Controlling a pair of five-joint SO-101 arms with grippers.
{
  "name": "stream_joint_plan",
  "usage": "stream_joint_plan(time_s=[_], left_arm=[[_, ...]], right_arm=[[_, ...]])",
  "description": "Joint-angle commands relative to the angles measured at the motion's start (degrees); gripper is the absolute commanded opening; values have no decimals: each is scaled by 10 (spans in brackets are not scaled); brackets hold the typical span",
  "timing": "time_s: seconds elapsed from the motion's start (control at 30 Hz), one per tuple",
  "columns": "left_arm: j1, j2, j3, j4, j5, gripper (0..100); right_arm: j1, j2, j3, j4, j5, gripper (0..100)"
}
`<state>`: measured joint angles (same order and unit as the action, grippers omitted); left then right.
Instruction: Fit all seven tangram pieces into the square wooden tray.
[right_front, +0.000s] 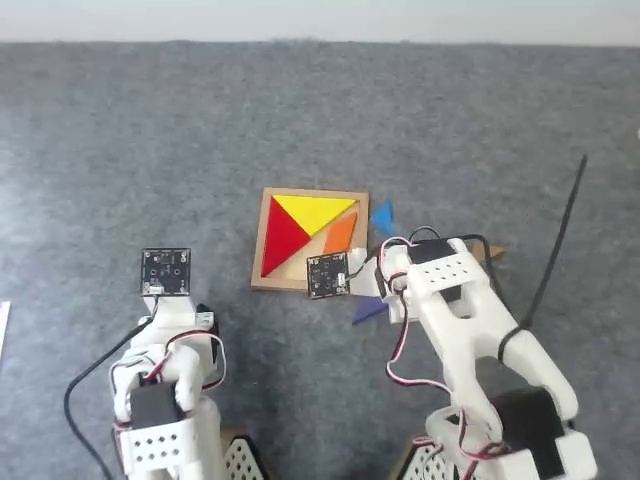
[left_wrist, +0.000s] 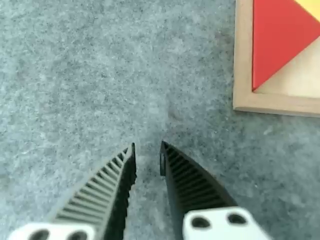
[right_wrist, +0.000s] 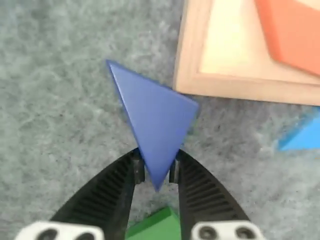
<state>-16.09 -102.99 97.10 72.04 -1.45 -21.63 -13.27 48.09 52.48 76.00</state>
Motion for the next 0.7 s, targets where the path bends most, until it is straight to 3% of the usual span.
stream_joint_plan(time_s=[0.0,0.43,0.67], left_arm=[[2,-11,-7,2,0,81],[2,-11,-7,2,0,81],[2,-11,-7,2,0,81]], right_arm=[[-5,-35,-4,-7,-26,65],[-61,-82,-6,-6,-103,41],[-93,-95,-6,-3,-105,39]])
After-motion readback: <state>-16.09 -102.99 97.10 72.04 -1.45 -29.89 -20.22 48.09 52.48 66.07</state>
